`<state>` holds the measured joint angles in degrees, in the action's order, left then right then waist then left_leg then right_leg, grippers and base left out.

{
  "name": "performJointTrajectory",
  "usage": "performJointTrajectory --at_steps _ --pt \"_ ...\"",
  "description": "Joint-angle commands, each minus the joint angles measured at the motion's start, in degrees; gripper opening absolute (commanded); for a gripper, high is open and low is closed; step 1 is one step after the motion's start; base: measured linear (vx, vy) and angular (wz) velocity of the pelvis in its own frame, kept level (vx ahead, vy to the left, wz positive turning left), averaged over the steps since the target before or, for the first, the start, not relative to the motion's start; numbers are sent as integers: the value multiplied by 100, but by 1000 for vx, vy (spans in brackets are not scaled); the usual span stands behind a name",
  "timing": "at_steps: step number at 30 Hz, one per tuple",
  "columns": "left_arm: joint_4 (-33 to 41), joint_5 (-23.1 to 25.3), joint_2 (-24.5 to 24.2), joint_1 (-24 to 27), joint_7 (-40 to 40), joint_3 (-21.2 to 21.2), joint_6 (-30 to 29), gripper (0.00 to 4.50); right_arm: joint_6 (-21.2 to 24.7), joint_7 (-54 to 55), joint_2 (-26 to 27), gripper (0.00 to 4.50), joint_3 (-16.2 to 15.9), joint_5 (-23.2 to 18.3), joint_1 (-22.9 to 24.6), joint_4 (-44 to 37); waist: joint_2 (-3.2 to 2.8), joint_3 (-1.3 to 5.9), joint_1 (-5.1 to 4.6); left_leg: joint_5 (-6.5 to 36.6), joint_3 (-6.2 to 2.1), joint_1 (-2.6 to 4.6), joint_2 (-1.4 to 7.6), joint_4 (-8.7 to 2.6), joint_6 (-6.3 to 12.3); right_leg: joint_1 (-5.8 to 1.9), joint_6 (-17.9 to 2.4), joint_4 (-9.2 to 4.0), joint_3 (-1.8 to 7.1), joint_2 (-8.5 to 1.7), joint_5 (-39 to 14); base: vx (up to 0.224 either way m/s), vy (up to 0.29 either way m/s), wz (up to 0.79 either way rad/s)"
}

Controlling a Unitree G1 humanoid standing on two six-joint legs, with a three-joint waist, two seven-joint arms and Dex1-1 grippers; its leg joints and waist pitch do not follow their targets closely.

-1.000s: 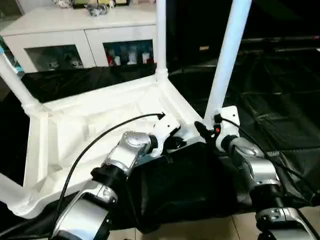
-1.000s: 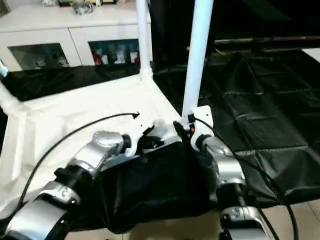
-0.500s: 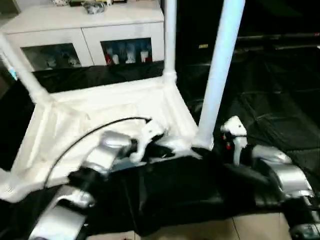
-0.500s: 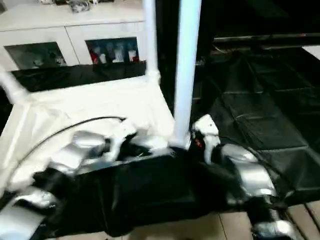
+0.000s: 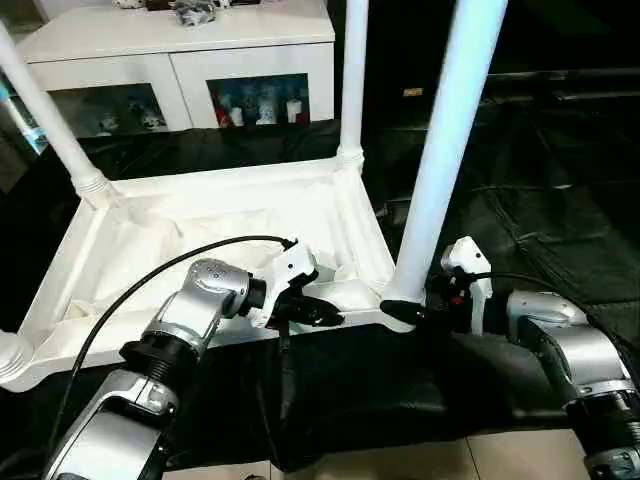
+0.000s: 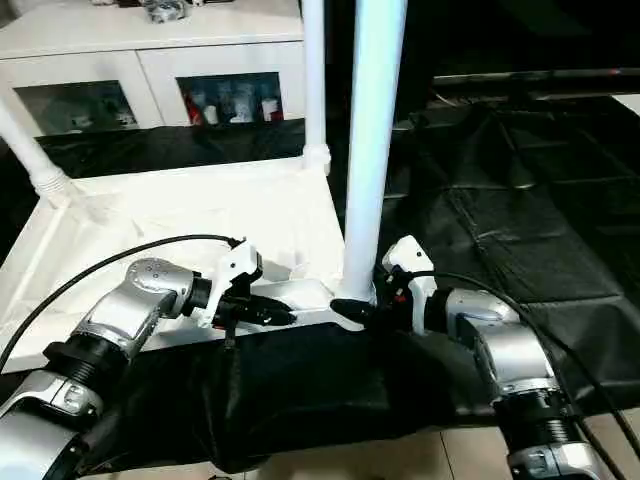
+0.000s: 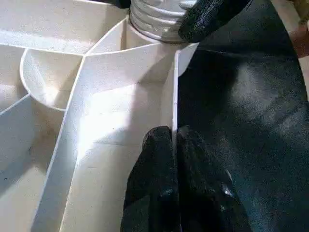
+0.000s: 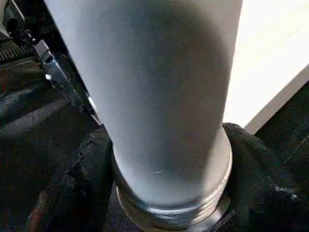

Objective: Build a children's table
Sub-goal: Rotate leg to tighten

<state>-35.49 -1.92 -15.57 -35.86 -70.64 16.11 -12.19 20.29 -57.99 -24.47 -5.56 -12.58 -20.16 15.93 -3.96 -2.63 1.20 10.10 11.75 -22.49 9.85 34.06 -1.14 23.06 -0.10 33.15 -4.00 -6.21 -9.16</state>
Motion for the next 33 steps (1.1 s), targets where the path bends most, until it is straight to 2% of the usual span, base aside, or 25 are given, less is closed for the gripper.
performJointTrajectory --at_steps 1,4,5,6,7,8,10,13,14,15,16,17,19,20,21,23,24,25,26,27,28,29,30,31,33 --pt "96 -65 143 -218 365 -171 78 0 24 257 249 283 -241 118 62 69 132 383 9 1296 -146 123 308 -392 460 -242 -1323 -376 195 -250 -1644 0 0 0" --pt "-237 62 405 -410 1096 -294 75 0 -6 1344 646 282 7 350 -74 541 137 366 -26 1405 -151 122 289 -405 340 -222 -1228 -411 195 -247 -1908 0 0 0" --pt "-503 122 642 -569 1660 -389 56 0 2 2108 949 281 191 460 -184 860 110 361 -52 1591 -167 156 290 -417 228 -197 -1181 -433 189 -241 -2108 0 0 0" --pt "-588 129 726 -621 1835 -422 48 0 13 2346 1043 281 240 498 -224 949 122 353 -102 1796 -181 169 276 -424 90 -186 -1141 -446 173 -236 -2294 0 0 0" --pt "-758 136 910 -732 2192 -488 41 0 31 2925 1252 281 353 594 -332 1170 93 360 -134 1903 -191 175 267 -432 52 -189 -1074 -478 170 -243 -2394 0 0 0" --pt "-824 137 993 -779 2341 -515 40 0 58 3186 1349 281 416 619 -395 1285 112 356 -150 1913 -186 166 263 -427 39 -180 -1059 -483 175 -237 -2386 0 0 0" --pt "-955 127 1216 -881 2695 -573 33 0 58 3708 1611 281 558 623 -578 1589 91 360 -184 1979 -188 165 243 -427 57 -178 -1001 -511 169 -238 -2449 0 0 0" --pt "-989 118 1358 -913 2791 -564 45 0 -74 3777 1778 281 530 644 -684 1722 94 367 -187 1952 -189 146 243 -421 148 -196 -974 -516 166 -242 -2399 0 0 0" --pt "-984 114 1406 -914 2788 -546 51 0 -137 3749 1830 281 484 663 -713 1746 95 374 -187 1895 -189 131 244 -421 192 -209 -978 -507 161 -241 -2327 0 0 0" --pt "-983 113 1421 -913 2778 -539 60 0 -149 3703 1856 315 490 630 -719 1736 95 375 -184 1844 -186 131 247 -419 235 -212 -989 -504 165 -239 -2252 0 0 0" --pt "-980 110 1453 -912 2758 -526 79 0 -175 3607 1910 315 503 561 -731 1715 78 377 -181 1814 -190 123 248 -421 250 -222 -1002 -493 164 -239 -2199 0 0 0" --pt "-991 100 1486 -912 2698 -511 131 0 -187 3420 1963 315 520 459 -742 1651 81 379 -184 1802 -187 121 253 -423 277 -222 -1030 -489 164 -235 -2124 0 0 0" --pt "-953 79 1451 -870 2444 -453 221 0 -205 3016 1920 356 465 346 -728 1506 93 380 -183 1811 -184 120 253 -423 312 -229 -1066 -482 163 -234 -2093 0 0 0" --pt "-945 78 1441 -863 2417 -447 227 0 -200 2983 1903 361 451 347 -723 1491 97 380 -180 1794 -185 112 256 -420 330 -240 -1077 -479 166 -244 -2080 0 0 0" --pt "-844 59 1328 -785 2123 -380 276 0 -162 2595 1713 361 283 347 -656 1315 95 382 -177 1743 -187 109 260 -424 349 -244 -1084 -472 165 -243 -2038 0 0 0" --pt "-782 40 1247 -736 1948 -335 323 0 -203 2349 1579 361 173 345 -601 1197 101 384 -152 1671 -184 106 269 -418 401 -259 -1112 -461 170 -249 -1904 0 0 0" --pt "-545 -61 1030 -582 1423 -236 358 0 -269 1701 1211 361 -39 280 -440 852 99 392 -137 1590 -184 102 278 -416 440 -271 -1149 -442 171 -247 -1765 0 0 0" --pt "-545 -61 1030 -582 1423 -236 358 0 -269 1701 1211 361 -39 280 -440 852 106 398 -120 1560 -183 98 280 -408 482 -290 -1178 -432 169 -249 -1682 0 0 0" --pt "-421 -114 926 -505 1179 -189 387 0 -309 1429 1044 361 -116 251 -373 724 87 383 -126 1530 -165 94 280 -406 542 -265 -1230 -428 182 -251 -1616 0 0 0" --pt "-369 -135 886 -474 1082 -170 397 0 -316 1327 979 361 -140 239 -348 677 94 392 -113 1528 -168 93 282 -403 554 -286 -1246 -421 169 -245 -1638 0 0 0" --pt "-369 -135 886 -474 1082 -170 397 0 -316 1327 979 361 -140 239 -348 677 92 389 -119 1525 -164 100 288 -404 548 -270 -1261 -417 173 -242 -1637 0 0 0" --pt "-243 -179 768 -404 850 -124 364 0 -322 1058 811 361 -183 206 -281 547 60 389 -115 1535 -172 113 296 -412 509 -264 -1290 -411 170 -243 -1665 0 0 0" --pt "-61 -201 509 -294 427 -34 309 0 -296 502 444 361 -250 160 -149 290 64 387 -109 1543 -168 117 300 -412 501 -267 -1293 -418 171 -239 -1668 0 0 0" --pt "-37 -190 414 -269 302 -19 314 0 -299 290 303 361 -265 151 -101 202 71 377 -72 1561 -163 117 315 -419 521 -277 -1287 -413 180 -233 -1659 0 0 0" --pt "-67 -170 349 -270 258 -30 330 0 -257 143 185 361 -276 145 -70 144 59 387 -64 1526 -151 117 319 -412 533 -268 -1355 -383 178 -224 -1492 0 0 0"
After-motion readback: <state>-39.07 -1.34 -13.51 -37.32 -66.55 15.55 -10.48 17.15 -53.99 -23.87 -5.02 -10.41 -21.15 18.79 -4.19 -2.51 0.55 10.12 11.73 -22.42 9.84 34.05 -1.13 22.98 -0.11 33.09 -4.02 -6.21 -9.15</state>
